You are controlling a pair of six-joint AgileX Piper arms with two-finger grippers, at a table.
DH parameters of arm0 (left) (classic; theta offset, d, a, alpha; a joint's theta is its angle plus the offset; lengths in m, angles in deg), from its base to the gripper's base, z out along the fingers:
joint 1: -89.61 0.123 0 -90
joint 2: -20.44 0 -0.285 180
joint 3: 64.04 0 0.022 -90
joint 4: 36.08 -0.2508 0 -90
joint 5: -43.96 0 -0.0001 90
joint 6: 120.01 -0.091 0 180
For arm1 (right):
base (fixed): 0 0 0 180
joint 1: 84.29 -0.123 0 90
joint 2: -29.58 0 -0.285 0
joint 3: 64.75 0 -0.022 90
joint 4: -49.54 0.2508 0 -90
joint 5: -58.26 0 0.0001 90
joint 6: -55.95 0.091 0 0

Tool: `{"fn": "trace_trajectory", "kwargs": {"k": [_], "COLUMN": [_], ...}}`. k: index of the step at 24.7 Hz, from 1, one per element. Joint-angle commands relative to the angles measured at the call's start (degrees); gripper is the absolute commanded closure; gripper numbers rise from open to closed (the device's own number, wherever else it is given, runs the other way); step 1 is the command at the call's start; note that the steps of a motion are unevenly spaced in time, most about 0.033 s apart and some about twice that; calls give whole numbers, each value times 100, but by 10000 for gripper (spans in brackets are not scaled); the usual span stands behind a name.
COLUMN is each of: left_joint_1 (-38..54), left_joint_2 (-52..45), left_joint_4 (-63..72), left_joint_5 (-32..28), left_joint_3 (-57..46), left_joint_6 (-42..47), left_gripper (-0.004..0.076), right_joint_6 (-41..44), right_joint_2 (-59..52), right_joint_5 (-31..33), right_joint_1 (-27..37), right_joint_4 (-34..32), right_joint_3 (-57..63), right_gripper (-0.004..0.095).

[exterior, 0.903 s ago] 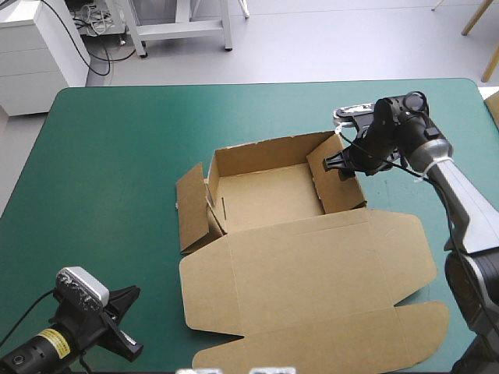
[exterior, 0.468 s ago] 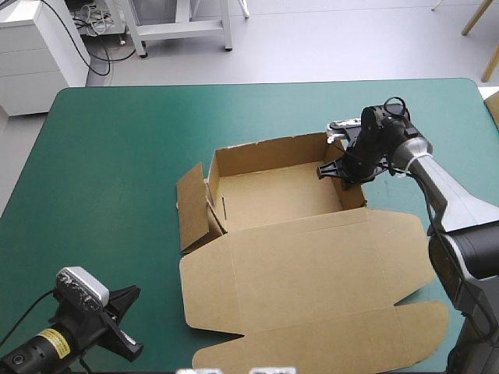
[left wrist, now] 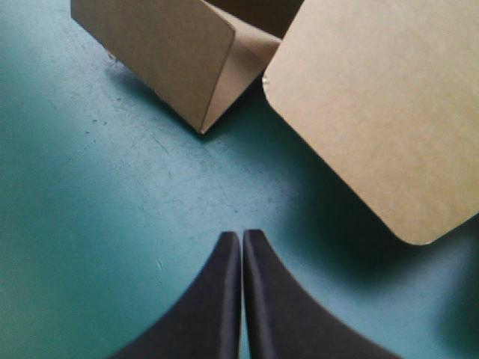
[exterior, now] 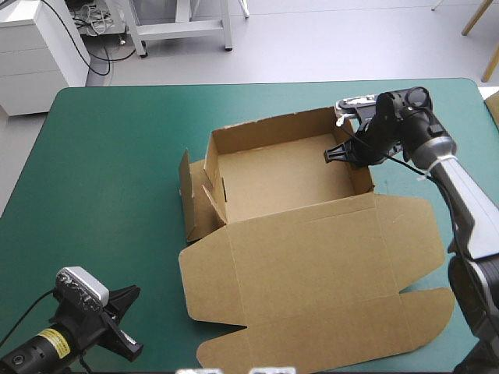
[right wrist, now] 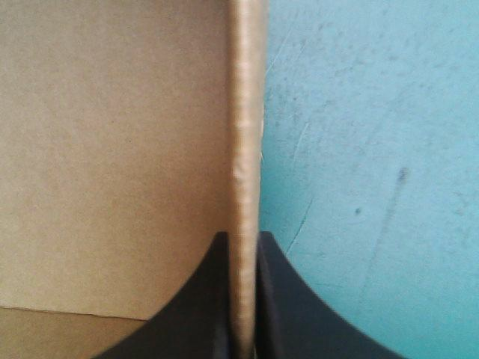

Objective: Fold the box

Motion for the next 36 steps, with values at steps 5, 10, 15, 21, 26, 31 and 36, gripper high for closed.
{"fn": "trace_trajectory", "kwargs": {"k": [5, 10, 15, 21, 26, 31, 36], "left_joint_1": [8, 8, 8, 8, 8, 8, 8], "left_joint_2": [76, 76, 76, 229, 981, 1867, 2681], "left_joint_4": [30, 77, 166, 458, -161, -855, -1070], "left_joint_5": [-399, -399, -512, -867, -867, -867, -713], "left_joint_3": [160, 160, 160, 235, 673, 1336, 2041], "left_joint_6": [-5, -5, 7, 216, 858, 1315, 1315], "left_gripper": [729, 485, 302, 302, 302, 302, 302], "right_joint_6": [-5, 46, 199, 199, 199, 122, -20], "right_joint_2": [-1517, -2500, -2786, -2797, -2797, -2797, -2797], "right_joint_5": [-81, -81, -81, -81, -81, -81, -81], "right_joint_1": [5, 5, 5, 5, 5, 5, 5], "right_joint_4": [-248, -610, -790, -755, -755, -755, -710], "right_joint_3": [-233, -220, -210, -210, -210, -210, -210], "right_gripper": [930, 929, 929, 929, 929, 929, 930]}}
